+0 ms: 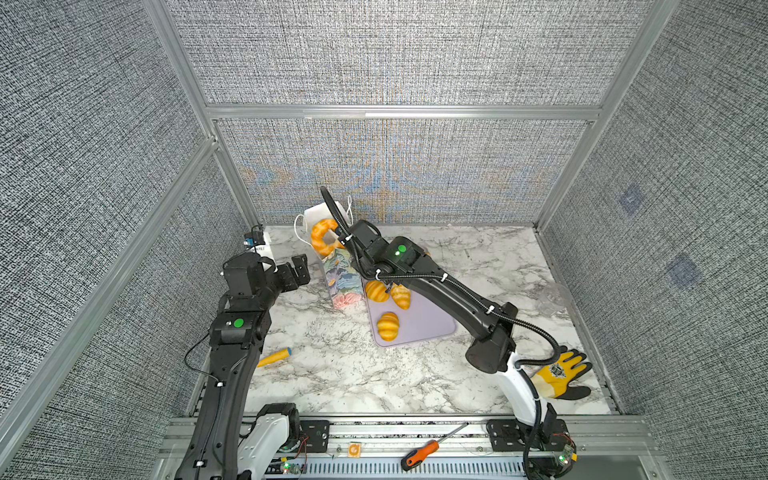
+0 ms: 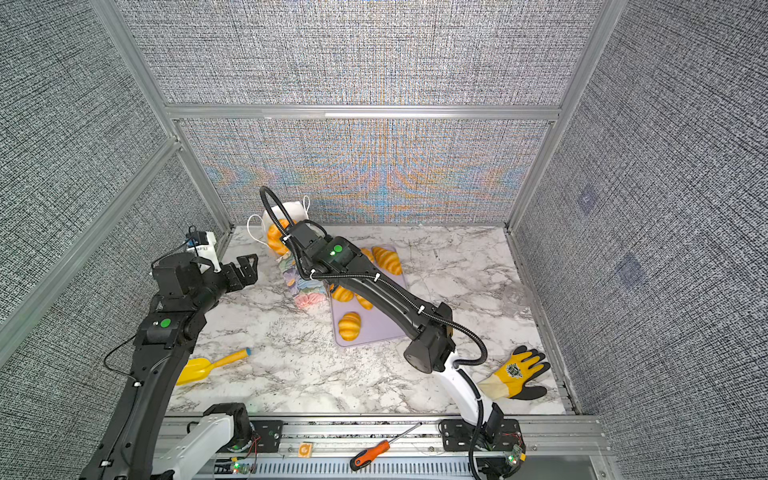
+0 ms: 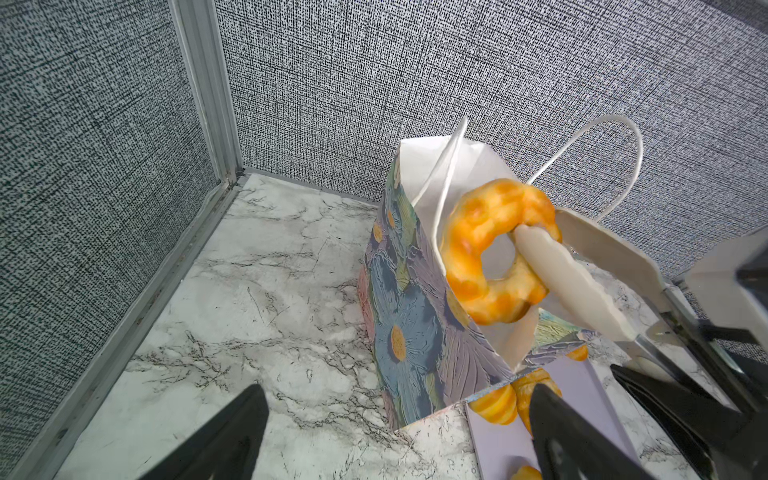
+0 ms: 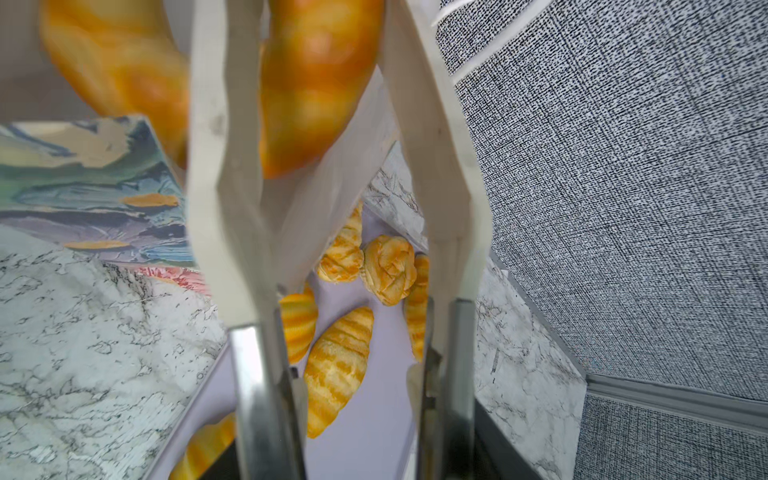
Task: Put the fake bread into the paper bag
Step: 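Open the tongs to drop the ring bread into the bag, then withdraw the tongs from the bag back over the tray with the right gripper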
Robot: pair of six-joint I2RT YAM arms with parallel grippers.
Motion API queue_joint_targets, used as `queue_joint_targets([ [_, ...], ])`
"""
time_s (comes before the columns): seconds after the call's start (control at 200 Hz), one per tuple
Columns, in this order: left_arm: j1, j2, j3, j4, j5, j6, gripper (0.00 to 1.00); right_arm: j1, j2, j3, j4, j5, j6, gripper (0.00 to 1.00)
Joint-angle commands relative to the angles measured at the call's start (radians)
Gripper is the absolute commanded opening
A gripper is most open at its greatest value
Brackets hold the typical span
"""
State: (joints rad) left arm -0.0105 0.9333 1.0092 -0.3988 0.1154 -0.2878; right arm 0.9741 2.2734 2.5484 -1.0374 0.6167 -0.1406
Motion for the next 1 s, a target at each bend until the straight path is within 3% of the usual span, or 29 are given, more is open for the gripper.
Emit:
queue_joint_targets([
  [0.0,0.001,-0.004,0.0,-0.007,0.006,0.006,0.99,0.001,-0.015,0.01,-0.027,0.023,-0.003,0.56],
  [0.135,0.002,-0.006,0.0,-0.008,0.007,0.007,0.99,0.003,-0.026,0.01,-0.045,0.018,0.001,0.62],
  [0.655,0.0,-0.025,-0.004,-0.024,-0.007,0.009,0.99,0.007,-0.103,-0.005,-0.026,-0.066,0.002,0.62],
  [0.996,0.0,-0.051,-0.034,0.004,0.024,0.024,0.99,0.006,-0.258,-0.226,0.08,-0.06,-0.007,0.62],
])
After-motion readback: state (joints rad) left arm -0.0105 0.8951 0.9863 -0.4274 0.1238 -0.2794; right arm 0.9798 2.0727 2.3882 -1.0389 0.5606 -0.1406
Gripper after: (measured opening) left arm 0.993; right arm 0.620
